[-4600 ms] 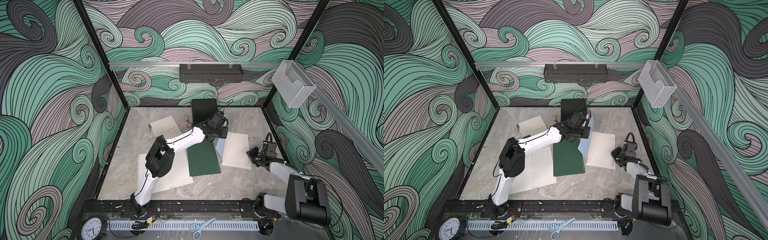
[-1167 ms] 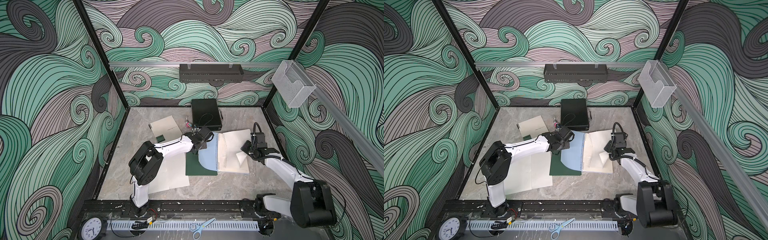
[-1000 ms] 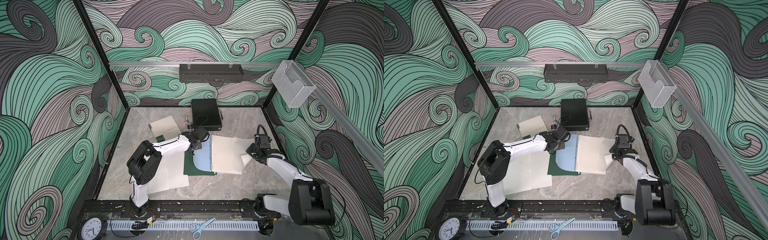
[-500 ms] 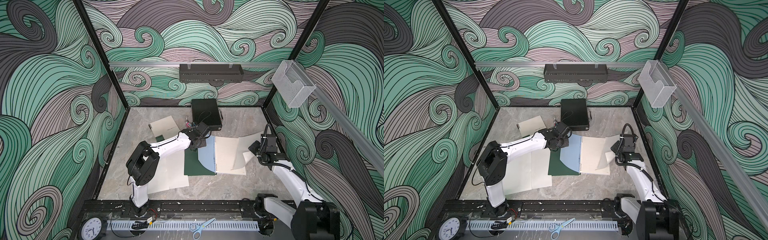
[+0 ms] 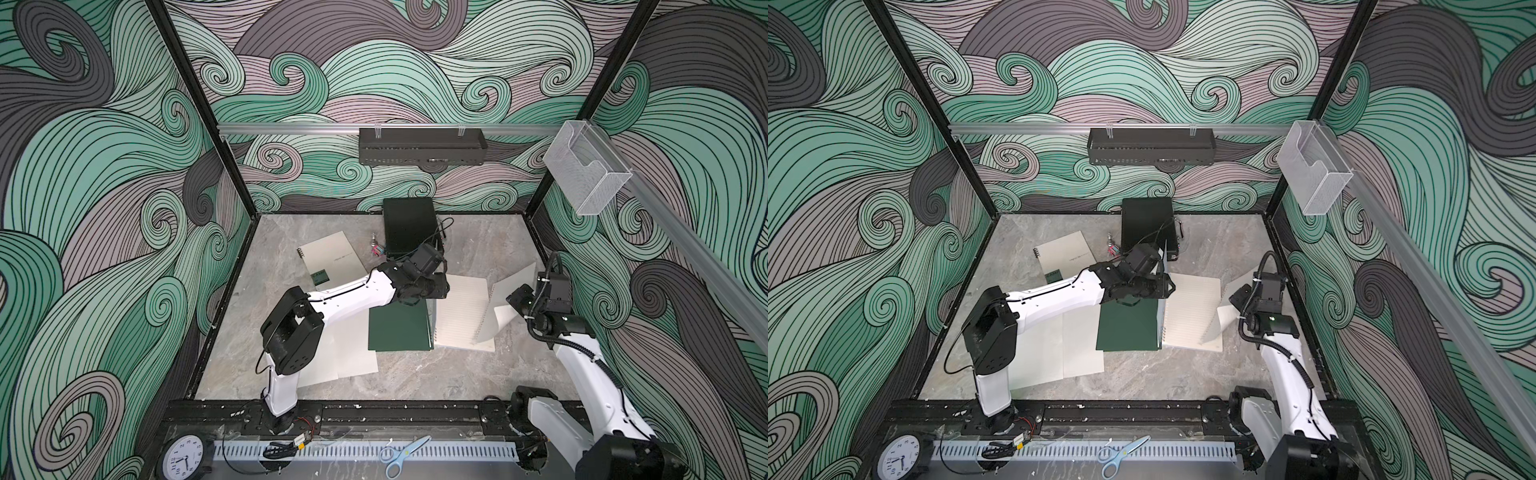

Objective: Tear off pages from different notebooks
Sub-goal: Close the notebook at the center of the board, then place the paper at the center of the board.

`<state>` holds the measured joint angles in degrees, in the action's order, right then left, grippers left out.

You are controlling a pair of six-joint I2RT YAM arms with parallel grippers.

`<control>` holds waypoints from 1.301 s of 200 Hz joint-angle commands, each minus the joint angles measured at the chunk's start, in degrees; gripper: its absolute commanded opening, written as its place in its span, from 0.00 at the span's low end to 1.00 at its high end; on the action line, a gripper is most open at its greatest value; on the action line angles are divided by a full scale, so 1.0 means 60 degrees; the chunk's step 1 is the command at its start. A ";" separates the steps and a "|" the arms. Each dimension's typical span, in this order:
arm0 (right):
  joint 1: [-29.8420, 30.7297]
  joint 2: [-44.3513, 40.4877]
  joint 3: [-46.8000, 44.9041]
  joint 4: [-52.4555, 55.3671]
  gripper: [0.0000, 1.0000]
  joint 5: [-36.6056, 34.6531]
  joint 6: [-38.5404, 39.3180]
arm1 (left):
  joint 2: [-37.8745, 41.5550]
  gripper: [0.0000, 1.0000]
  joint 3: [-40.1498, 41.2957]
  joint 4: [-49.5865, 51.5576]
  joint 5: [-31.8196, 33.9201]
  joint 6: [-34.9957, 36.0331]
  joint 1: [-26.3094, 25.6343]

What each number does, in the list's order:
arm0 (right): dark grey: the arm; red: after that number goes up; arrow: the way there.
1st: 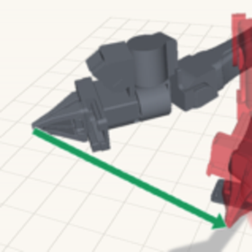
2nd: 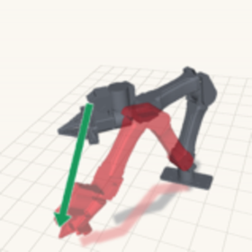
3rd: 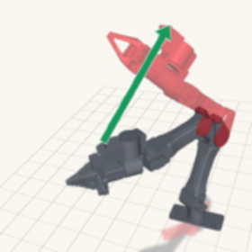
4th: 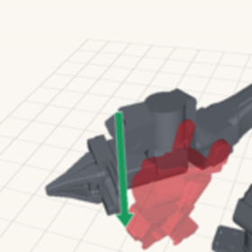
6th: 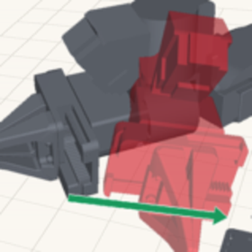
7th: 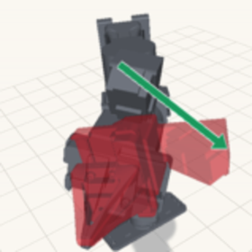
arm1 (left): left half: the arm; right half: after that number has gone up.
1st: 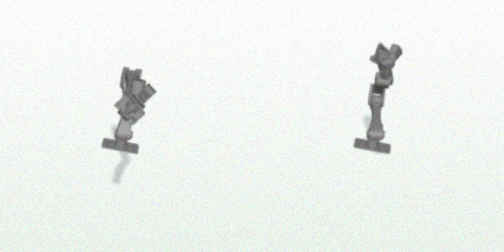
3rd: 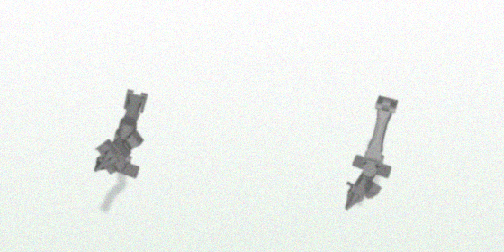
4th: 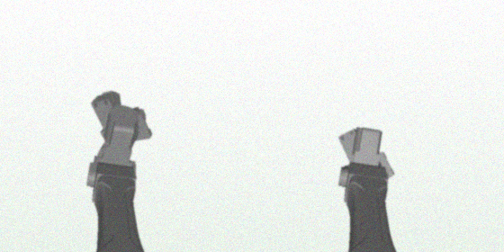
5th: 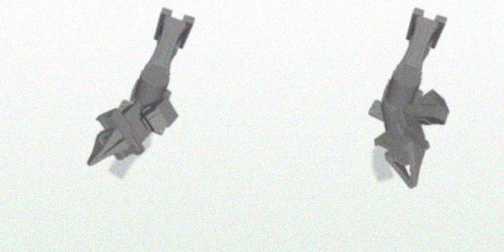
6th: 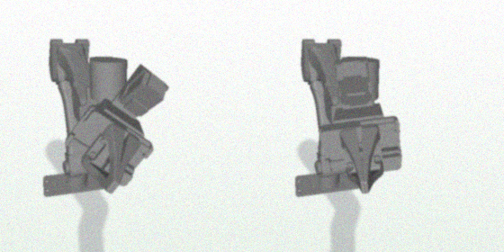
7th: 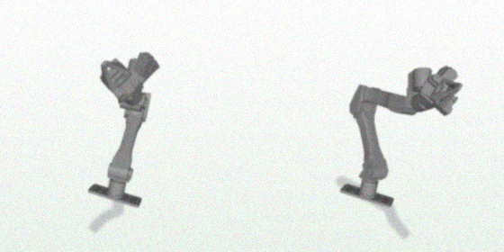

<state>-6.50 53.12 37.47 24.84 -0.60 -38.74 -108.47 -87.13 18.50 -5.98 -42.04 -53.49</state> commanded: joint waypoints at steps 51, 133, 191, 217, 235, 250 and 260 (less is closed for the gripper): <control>-0.0183 -0.1130 0.1046 0.1428 0.00 0.0147 0.0169 | -0.0009 0.87 -0.0089 -0.1333 -0.0913 0.1173 -0.0810; 0.0157 -0.1923 0.2591 0.1480 0.00 0.1947 0.0573 | 0.4184 0.94 0.3230 -0.2038 0.1537 0.1925 -0.0817; 0.5671 0.0867 0.3565 -0.0575 0.00 0.0045 0.0361 | 0.8587 0.95 0.5868 -0.0448 0.7022 0.1821 -0.0782; 0.7792 0.2696 0.4479 -0.1606 0.00 -0.0858 0.0436 | 0.9616 0.96 0.6049 0.1344 0.8376 0.1361 -0.0785; 0.8573 0.3996 0.5222 -0.2235 0.00 -0.0658 0.0300 | 1.0048 0.95 0.6002 0.2538 0.9102 0.0848 -0.0785; 0.9205 0.5047 0.5982 -0.2623 0.00 -0.0655 0.0285 | 1.0404 0.95 0.6038 0.3151 0.9364 0.0553 -0.0778; 0.9625 0.5776 0.6665 -0.2632 0.00 -0.0746 0.0371 | 1.0645 0.95 0.6050 0.3542 0.9485 0.0355 -0.0776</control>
<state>46.78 81.21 70.48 14.76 -2.74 -36.42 -47.46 -50.76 28.80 43.64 -35.73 -58.48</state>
